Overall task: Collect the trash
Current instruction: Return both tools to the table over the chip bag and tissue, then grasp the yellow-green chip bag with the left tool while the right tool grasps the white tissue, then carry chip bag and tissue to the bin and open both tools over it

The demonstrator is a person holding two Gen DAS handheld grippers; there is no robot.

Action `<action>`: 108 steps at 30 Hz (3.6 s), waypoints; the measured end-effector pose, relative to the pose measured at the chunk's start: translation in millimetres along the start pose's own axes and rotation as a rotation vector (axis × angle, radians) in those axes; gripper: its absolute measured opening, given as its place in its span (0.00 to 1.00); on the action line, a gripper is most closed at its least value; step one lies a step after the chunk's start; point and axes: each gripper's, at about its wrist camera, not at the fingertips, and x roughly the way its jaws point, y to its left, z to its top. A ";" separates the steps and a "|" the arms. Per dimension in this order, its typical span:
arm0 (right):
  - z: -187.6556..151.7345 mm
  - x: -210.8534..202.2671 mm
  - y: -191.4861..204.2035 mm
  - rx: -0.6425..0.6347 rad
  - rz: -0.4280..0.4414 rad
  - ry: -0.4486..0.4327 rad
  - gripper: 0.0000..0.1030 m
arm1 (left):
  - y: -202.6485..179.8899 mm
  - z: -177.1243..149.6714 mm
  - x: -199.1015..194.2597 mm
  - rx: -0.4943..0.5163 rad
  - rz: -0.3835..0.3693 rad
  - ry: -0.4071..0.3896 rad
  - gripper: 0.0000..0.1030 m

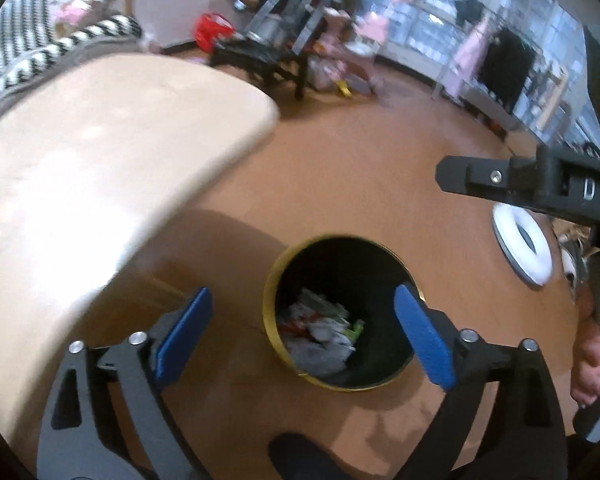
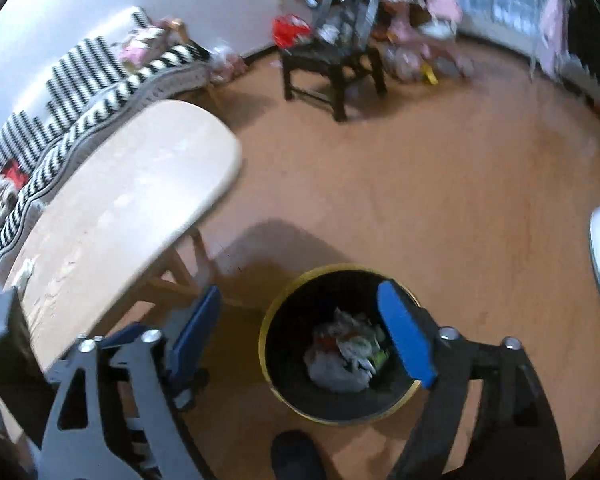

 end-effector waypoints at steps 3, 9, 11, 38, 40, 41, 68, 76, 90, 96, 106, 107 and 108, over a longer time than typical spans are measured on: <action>5.3 -9.5 42.4 -0.056 0.047 -0.044 0.83 | 38.2 2.4 -44.6 -0.049 0.061 -0.053 0.90; 3.9 -12.4 144.8 -0.166 0.154 -0.060 0.84 | 133.9 -13.6 -135.3 -0.202 0.211 -0.145 0.90; -1.6 -10.8 181.3 -0.198 0.190 -0.058 0.85 | 163.6 -26.2 -160.6 -0.247 0.267 -0.160 0.90; -86.1 39.6 485.5 -0.512 0.397 0.058 0.86 | 408.1 -161.8 -324.8 -0.621 0.641 -0.206 0.90; -77.1 49.6 492.2 -0.489 0.408 0.068 0.86 | 419.2 -159.1 -316.1 -0.628 0.624 -0.208 0.90; -72.2 54.6 494.2 -0.476 0.416 0.080 0.86 | 423.4 -157.2 -311.8 -0.628 0.618 -0.205 0.90; -47.2 171.5 621.6 -0.569 0.455 0.259 0.20 | 481.5 -100.4 -203.7 -0.584 0.617 -0.116 0.59; -68.0 107.6 575.0 -0.589 0.470 0.213 0.19 | 439.6 -118.3 -254.4 -0.592 0.622 -0.115 0.59; -131.9 -3.6 472.5 -0.666 0.460 0.086 0.19 | 349.0 -192.0 -332.0 -0.631 0.659 -0.128 0.59; -120.8 -9.1 450.0 -0.632 0.435 0.055 0.19 | 333.2 -179.6 -324.3 -0.575 0.674 -0.142 0.59; -84.4 0.9 408.4 -0.541 0.380 0.024 0.19 | 323.8 -142.3 -294.1 -0.547 0.602 -0.169 0.59; -81.0 2.8 404.7 -0.531 0.377 0.026 0.19 | 322.2 -139.4 -291.1 -0.543 0.595 -0.170 0.59; -77.4 4.1 399.5 -0.521 0.372 0.026 0.19 | 320.0 -136.4 -287.6 -0.538 0.588 -0.170 0.59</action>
